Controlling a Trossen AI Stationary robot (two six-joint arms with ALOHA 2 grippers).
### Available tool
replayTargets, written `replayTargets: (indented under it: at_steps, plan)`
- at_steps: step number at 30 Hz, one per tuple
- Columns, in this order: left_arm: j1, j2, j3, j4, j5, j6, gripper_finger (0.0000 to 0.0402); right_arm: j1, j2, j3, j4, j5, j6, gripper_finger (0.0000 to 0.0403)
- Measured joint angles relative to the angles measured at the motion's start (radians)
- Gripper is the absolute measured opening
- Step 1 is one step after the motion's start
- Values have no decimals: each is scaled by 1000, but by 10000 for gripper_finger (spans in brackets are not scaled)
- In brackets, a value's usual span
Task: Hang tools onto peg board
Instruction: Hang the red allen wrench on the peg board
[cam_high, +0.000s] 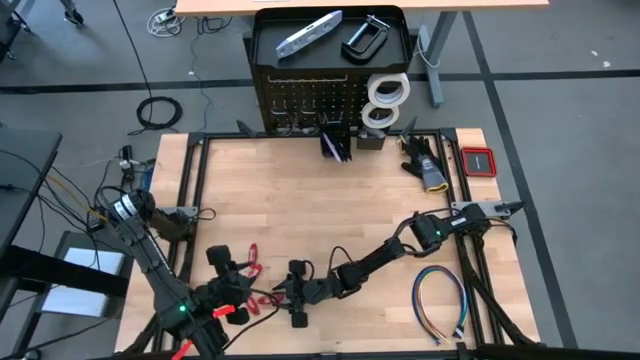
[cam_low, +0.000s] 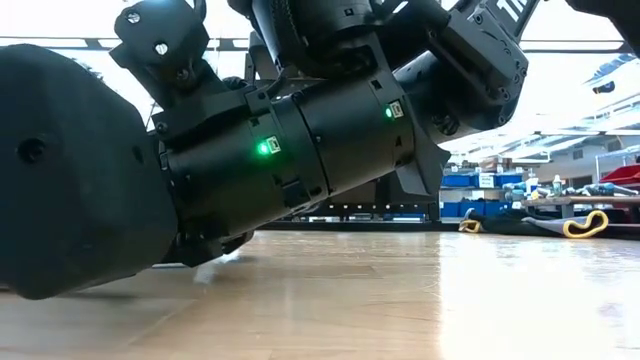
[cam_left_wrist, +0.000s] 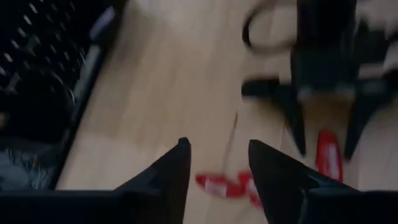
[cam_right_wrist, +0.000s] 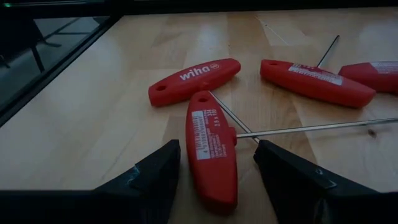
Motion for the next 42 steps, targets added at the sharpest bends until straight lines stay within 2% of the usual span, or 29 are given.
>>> replayTargets:
  at_steps: [5, 8, 14, 17, 19, 25, 29, 32, 35, 42]
  plan:
    - [0, -1, -98, 13, 124, -49, 133, -2, 0, 0, -3, -7, -9, 228]
    - [0, -2, -152, 79, 179, -50, 119, -2, 0, 0, -8, -7, -25, 228]
    - [2, -5, -273, 406, 395, 188, 81, -4, 0, 2, -22, 2, -35, 203]
    - [6, -5, -341, 566, 454, 271, 54, -5, 0, 1, -22, 11, -35, 174]
    - [7, -5, -383, 607, 476, 283, 36, -6, 0, 1, -24, 13, -35, 152]
    - [-5, -13, -458, 632, 485, 250, 5, -11, 0, 0, -25, 16, -36, 108]
    - [-23, -74, -501, 697, 474, 238, 5, -12, 0, 0, -24, 16, -36, 108]
    - [-41, -128, -513, 731, 398, 213, 5, -11, -25, -4, -53, 13, -36, 112]
    - [-63, -159, -514, 742, 331, 195, 8, -10, -70, -7, -104, 13, -39, 109]
    - [-58, -148, -511, 755, 306, 171, 25, 14, -203, -4, -355, 12, -51, 109]
